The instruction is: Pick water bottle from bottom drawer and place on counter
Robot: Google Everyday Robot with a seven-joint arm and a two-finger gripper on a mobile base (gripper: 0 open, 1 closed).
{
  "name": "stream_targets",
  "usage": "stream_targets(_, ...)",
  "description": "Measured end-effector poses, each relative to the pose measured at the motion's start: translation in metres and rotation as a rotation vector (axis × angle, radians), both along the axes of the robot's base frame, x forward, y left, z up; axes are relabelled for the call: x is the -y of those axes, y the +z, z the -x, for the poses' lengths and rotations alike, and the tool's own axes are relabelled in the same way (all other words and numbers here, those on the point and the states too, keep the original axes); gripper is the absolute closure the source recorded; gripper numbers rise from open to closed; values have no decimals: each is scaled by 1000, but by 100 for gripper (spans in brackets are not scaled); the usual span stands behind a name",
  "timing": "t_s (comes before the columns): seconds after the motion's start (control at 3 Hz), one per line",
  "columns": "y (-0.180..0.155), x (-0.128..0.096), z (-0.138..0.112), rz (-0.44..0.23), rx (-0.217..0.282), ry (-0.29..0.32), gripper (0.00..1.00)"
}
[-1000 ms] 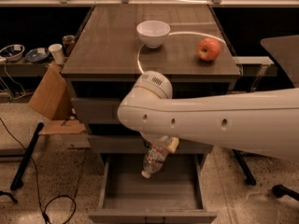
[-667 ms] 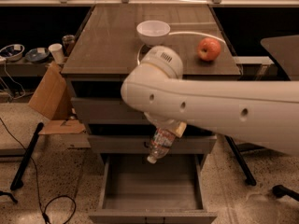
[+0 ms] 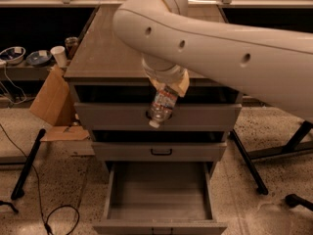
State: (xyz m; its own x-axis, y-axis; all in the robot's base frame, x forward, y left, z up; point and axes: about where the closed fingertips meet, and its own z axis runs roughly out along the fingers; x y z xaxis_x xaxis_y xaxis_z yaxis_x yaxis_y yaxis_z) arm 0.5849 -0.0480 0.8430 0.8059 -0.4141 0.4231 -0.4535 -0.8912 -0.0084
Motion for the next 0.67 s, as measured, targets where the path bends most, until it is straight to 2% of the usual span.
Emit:
stream_targets(0.33,20,-25,-41,-36,16,55,100)
stream_targets(0.67,18,-24,-38,-46,17,52,100)
